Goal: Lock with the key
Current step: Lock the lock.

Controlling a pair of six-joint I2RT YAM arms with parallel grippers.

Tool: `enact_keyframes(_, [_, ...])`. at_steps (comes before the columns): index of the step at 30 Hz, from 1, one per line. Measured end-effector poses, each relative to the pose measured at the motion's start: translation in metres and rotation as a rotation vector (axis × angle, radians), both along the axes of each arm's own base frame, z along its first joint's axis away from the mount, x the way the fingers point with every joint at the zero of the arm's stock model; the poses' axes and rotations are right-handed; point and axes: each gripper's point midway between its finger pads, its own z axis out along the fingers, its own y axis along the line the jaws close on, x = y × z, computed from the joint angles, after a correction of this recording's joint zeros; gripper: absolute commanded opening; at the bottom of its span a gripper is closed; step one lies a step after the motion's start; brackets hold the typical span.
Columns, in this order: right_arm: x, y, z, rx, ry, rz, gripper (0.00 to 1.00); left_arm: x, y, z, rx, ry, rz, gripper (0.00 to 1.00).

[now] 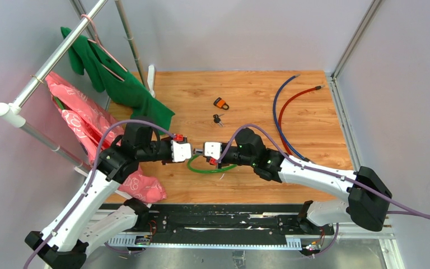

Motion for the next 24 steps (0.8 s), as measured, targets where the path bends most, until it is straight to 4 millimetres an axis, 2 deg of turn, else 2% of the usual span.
enact_keyframes(4, [0.000,0.000,0.000,0.000,0.000,0.000,0.00,0.001,0.001,-0.001,0.004,-0.002,0.006,0.32])
enact_keyframes(9, [0.001,0.000,0.000,0.000,0.000,-0.003,0.00,0.000,0.000,-0.005,0.003,0.013,0.008,0.06])
enact_keyframes(11, [0.002,-0.001,0.000,0.000,-0.001,-0.008,0.00,-0.001,-0.001,-0.006,-0.002,0.028,0.011,0.00])
enact_keyframes(15, [0.002,-0.002,0.000,-0.002,0.002,-0.009,0.00,-0.003,-0.002,-0.006,-0.031,0.088,0.052,0.00])
enact_keyframes(24, [0.002,-0.004,-0.006,-0.019,0.012,-0.017,0.00,-0.007,-0.005,-0.014,-0.175,0.466,0.343,0.00])
